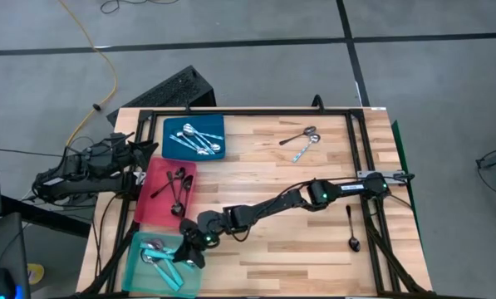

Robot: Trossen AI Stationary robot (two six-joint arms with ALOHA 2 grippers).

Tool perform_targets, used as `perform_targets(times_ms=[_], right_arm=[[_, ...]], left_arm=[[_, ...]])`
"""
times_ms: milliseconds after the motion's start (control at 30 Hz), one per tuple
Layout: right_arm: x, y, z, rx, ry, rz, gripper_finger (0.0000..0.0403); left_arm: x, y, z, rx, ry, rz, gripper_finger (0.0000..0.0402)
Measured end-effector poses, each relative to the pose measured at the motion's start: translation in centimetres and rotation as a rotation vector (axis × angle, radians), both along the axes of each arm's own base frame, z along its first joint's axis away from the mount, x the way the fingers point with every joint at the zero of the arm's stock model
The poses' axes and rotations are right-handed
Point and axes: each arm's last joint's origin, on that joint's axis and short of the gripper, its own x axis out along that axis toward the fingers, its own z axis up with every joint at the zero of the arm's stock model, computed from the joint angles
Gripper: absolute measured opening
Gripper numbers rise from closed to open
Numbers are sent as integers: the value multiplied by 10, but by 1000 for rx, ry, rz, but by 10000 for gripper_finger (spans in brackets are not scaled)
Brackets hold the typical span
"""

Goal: Sort silverware by color (type)
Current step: Put the light blue spoon into the light blue bin

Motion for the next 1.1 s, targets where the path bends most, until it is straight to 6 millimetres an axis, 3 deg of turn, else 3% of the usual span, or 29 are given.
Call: perform_targets(times_ms=[200,567,933,1100], right_arm=[[3,-6,0,-122,-65,-105,83],[8,-34,-10,-321,-25,-235,82],[8,-35,-8,-339,-46,-229,82],[6,-18,2,-323,-106,-209,82]], left_arm=[[0,0,0,0,0,0,195],[0,0,0,0,0,1,195],[0,0,0,1,1,2,195],[0,0,0,1,1,2,195]])
